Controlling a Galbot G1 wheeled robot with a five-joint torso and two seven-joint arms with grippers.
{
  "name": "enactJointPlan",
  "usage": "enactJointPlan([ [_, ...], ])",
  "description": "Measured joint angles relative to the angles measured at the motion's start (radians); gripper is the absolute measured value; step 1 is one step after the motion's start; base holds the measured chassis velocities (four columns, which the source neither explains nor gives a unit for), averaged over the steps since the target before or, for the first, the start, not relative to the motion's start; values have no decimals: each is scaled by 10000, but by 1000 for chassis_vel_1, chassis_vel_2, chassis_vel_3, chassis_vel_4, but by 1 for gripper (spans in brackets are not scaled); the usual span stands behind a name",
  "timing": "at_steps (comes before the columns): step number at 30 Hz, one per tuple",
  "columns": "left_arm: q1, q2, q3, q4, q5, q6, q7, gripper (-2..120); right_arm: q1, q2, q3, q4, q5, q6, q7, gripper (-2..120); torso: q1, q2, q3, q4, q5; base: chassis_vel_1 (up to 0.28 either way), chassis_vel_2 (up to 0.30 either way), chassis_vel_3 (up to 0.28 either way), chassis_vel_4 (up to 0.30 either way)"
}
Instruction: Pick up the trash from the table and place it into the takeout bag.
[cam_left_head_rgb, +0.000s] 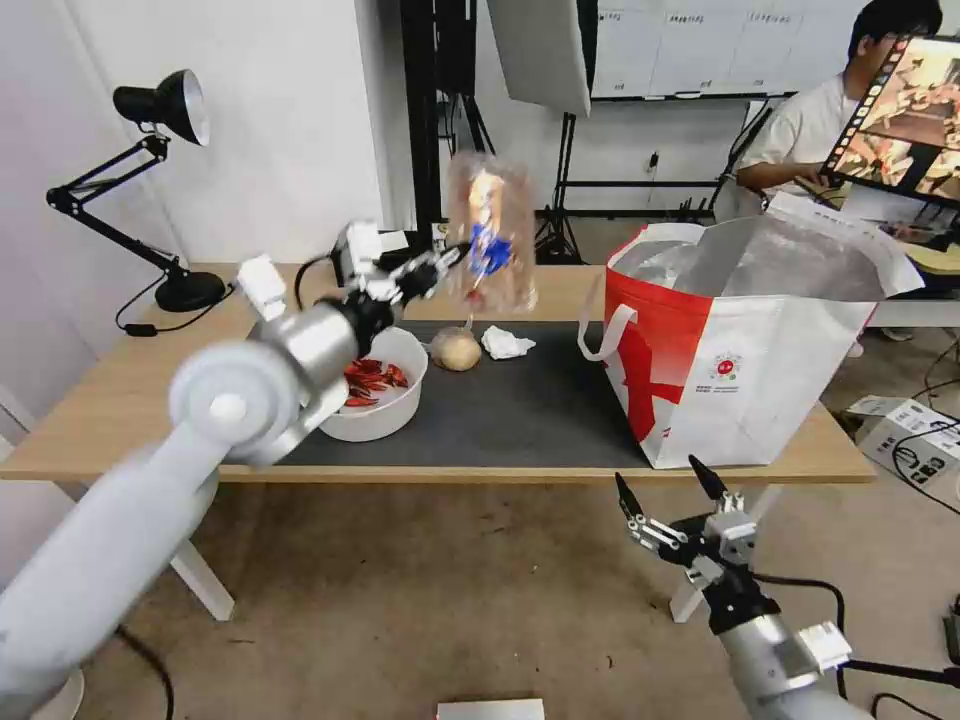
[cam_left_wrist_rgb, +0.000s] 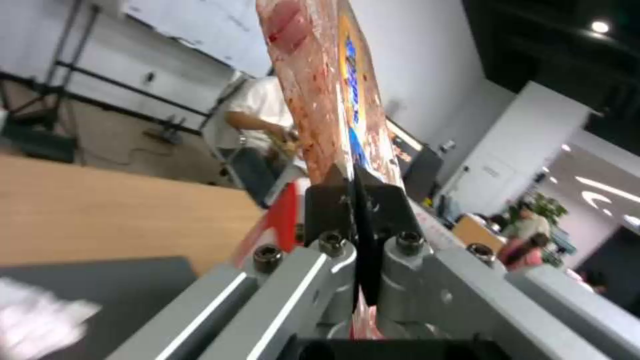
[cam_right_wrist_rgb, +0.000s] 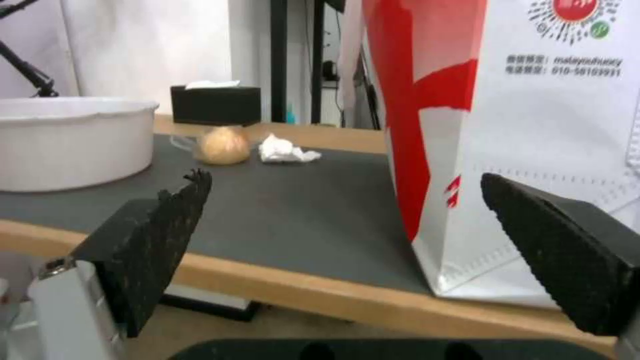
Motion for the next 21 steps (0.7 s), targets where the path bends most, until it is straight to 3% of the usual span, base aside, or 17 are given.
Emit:
enactJointPlan([
  [5, -1135, -747, 990, 740, -6, 6, -15, 0, -58, 134, -168, -80, -250, 41, -6, 100, 0, 0, 1, 0, 2, 0, 0, 0, 0],
  [8, -2268, -1765, 2070, 1766, 139, -15, -20, 0, -40, 153, -401, -188, -424, 18, -8, 100, 1, 0, 1, -3, 3, 0, 0, 0, 0],
  [11, -2657, -2102, 2410, 2177, 278, -29, -9, 0, 6, 150, -459, -244, -462, -1, 8, 100, 0, -1, 1, -2, 3, 0, 0, 0, 0],
  [13, -3378, -2825, 2939, 3168, 562, -87, -4, 0, 104, 147, -540, -326, -488, -59, 26, 100, 1, -1, 1, 0, 1, 0, 0, 0, 0],
  [17, -3784, -3298, 3309, 3863, 875, -205, 6, 0, 130, 142, -578, -391, -503, -107, 28, 100, 1, -1, 1, 0, 2, 0, 0, 0, 0],
  [20, -4257, -3956, 3964, 4911, 1845, -304, 146, 0, 186, 105, -598, -537, -508, -168, 27, 100, 1, -1, 1, -1, 2, 0, 0, 0, 0],
  [21, -4257, -3956, 3964, 4911, 1845, -304, 146, 0, 186, 105, -598, -537, -508, -168, 27, 100, 1, -1, 1, -1, 2, 0, 0, 0, 0],
])
